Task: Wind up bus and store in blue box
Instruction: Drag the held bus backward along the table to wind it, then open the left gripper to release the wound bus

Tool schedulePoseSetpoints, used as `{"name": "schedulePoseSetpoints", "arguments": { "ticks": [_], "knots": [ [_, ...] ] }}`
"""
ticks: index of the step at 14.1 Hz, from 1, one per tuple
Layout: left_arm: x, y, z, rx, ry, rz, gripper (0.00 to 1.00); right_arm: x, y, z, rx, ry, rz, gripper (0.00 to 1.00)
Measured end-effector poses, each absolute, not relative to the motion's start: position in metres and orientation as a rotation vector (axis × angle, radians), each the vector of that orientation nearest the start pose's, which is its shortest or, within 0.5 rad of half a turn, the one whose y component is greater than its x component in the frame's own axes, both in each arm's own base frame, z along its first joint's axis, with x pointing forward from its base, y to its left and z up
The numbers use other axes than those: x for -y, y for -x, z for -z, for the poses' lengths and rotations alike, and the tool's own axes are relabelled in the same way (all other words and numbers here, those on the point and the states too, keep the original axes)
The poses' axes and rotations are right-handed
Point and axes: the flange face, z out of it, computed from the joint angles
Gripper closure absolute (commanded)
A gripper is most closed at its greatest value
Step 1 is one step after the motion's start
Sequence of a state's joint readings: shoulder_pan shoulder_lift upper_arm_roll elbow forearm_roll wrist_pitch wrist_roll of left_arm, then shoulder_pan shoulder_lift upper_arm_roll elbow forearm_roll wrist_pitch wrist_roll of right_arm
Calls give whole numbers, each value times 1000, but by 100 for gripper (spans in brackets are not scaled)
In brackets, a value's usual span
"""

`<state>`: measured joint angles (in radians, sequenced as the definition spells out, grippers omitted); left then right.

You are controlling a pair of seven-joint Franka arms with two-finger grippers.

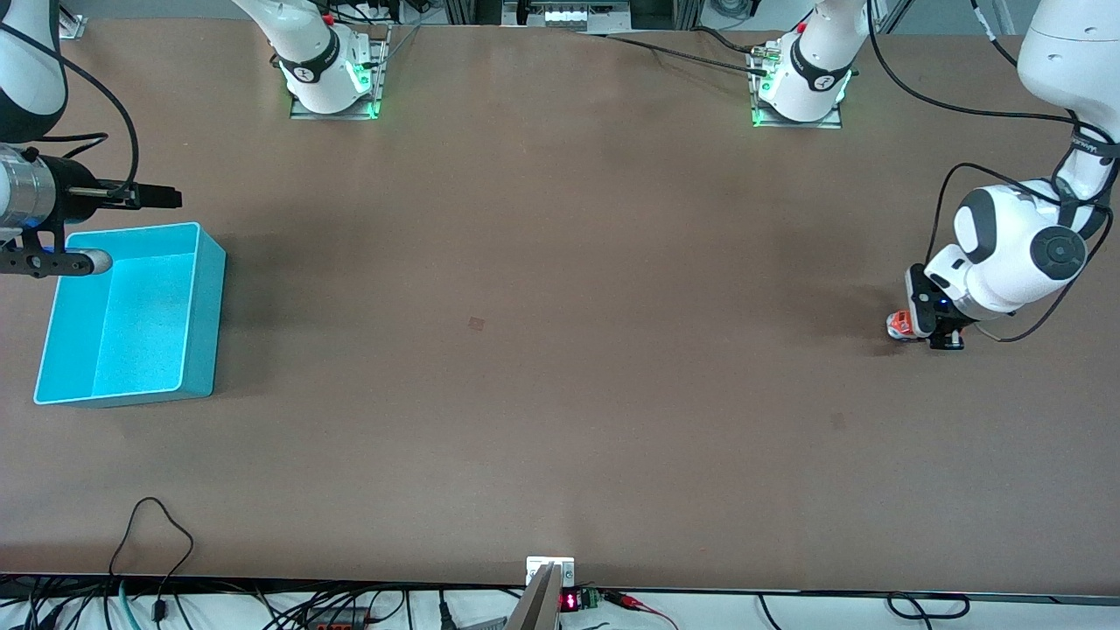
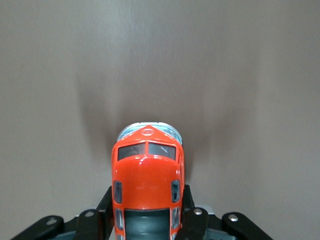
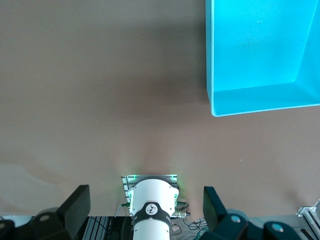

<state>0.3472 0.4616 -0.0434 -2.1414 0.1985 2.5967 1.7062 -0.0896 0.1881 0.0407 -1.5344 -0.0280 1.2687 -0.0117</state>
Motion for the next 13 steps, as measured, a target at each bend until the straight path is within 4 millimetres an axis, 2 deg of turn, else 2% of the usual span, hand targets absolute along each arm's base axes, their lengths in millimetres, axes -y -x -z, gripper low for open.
{"name": "schedulePoseSetpoints", "arguments": {
  "ticks": [1, 2, 4, 6, 7, 9, 11, 13],
  "knots": [
    [-168, -545, -184, -2191, 2193, -113, 54, 33, -563, -517, -59, 3067, -709, 0],
    [-168, -545, -185, -2192, 2193, -114, 1, 33, -563, -517, -57, 3070, -709, 0],
    [-168, -544, -182, -2196, 2200, -123, 0, 30, -564, -517, -46, 3089, -714, 0],
    [-169, -539, -170, -2215, 2222, -153, 0, 26, -564, -517, -30, 3103, -717, 0],
    [-166, -543, -173, -2229, 2221, -163, 0, 24, -564, -517, -26, 3105, -717, 0],
    [-149, -562, -199, -2284, 2207, -194, 0, 24, -564, -517, -25, 3105, -717, 0],
    [-127, -579, -244, -2329, 2173, -218, 0, 24, -564, -517, -25, 3105, -717, 0],
    [-109, -585, -284, -2353, 2137, -231, 0, 25, -564, -517, -28, 3104, -717, 0]
  ]
}}
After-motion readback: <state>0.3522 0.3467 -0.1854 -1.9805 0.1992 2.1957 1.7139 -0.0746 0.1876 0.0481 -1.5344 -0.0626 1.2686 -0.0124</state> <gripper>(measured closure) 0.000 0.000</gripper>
